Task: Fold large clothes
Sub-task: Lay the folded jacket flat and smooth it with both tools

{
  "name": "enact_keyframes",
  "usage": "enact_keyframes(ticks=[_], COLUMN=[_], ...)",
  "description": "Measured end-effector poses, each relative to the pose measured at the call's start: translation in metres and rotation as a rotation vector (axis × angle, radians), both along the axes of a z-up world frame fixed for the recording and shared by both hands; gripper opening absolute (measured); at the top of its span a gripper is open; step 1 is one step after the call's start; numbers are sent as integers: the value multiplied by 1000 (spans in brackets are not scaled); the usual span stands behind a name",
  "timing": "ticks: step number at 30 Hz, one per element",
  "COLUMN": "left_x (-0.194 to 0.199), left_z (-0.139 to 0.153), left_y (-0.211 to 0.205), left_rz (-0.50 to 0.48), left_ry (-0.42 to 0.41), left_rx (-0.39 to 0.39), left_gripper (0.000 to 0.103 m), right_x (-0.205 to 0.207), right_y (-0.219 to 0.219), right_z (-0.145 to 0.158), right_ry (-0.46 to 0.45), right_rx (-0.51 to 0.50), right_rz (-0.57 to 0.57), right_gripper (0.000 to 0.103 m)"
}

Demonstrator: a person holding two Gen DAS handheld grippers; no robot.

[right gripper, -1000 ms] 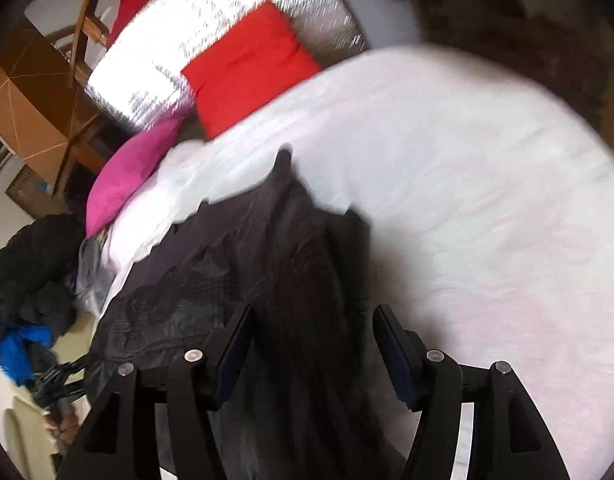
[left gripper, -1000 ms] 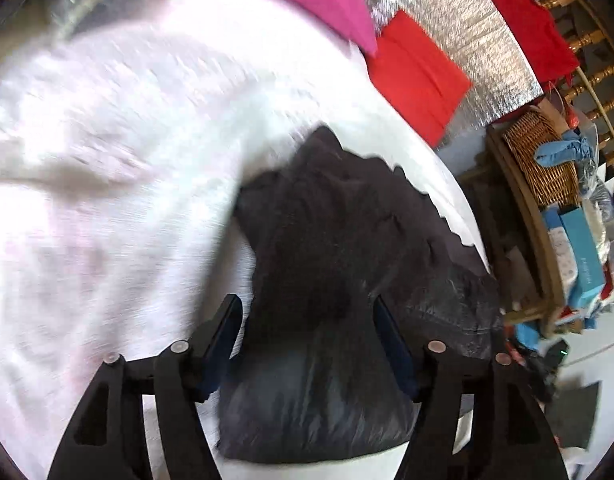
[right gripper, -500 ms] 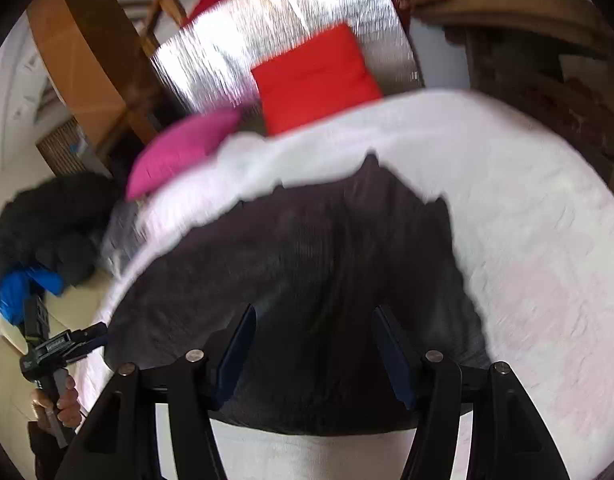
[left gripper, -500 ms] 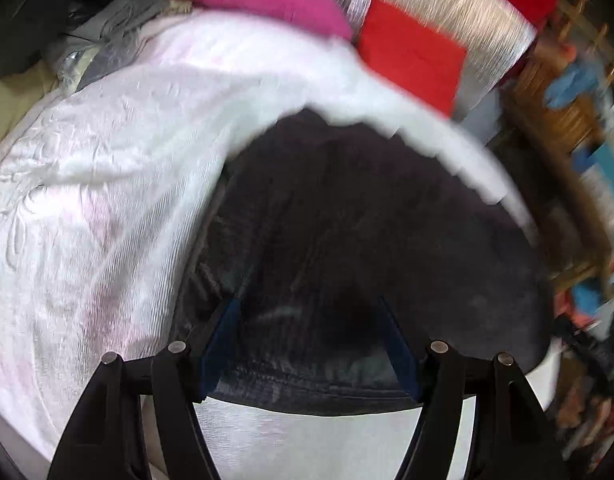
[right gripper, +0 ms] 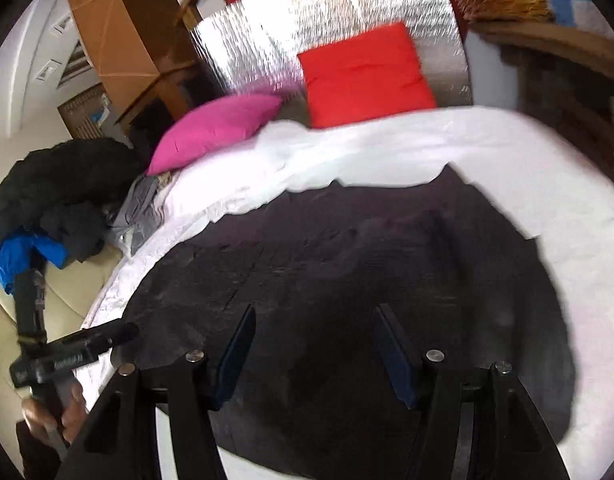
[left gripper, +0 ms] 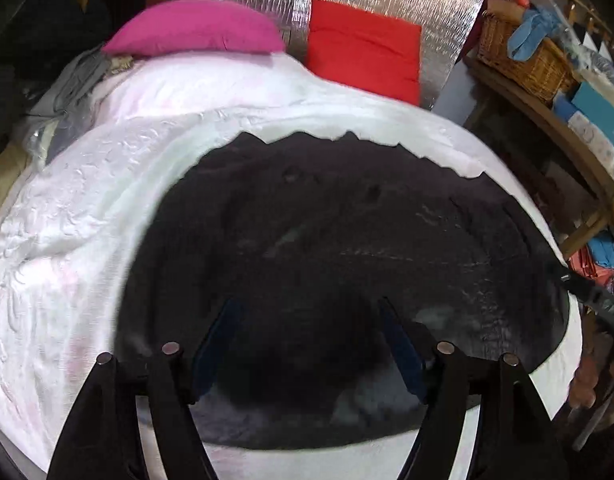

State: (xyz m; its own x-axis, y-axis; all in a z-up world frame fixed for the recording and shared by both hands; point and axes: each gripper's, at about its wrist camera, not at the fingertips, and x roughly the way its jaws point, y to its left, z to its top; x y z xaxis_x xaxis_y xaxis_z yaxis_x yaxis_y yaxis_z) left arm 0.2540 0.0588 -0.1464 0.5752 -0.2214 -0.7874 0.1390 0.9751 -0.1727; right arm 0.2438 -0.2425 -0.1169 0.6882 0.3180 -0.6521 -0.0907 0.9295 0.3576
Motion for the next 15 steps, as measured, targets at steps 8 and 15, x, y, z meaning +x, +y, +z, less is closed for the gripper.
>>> enact_keyframes(ticks=[8,15], left_x=[3,-38], left_z=[-10,-12], left_y=[-19,-31], left_rz=[4,20], left_ry=[41,11], left_rx=[63,108], left_gripper=[76,77], right_x=[11,-59], right_y=[14,0], right_z=[-21,4], right_ry=[134,53], right_rx=[-17,-84], right_rz=[-23,-58], right_gripper=[64,64])
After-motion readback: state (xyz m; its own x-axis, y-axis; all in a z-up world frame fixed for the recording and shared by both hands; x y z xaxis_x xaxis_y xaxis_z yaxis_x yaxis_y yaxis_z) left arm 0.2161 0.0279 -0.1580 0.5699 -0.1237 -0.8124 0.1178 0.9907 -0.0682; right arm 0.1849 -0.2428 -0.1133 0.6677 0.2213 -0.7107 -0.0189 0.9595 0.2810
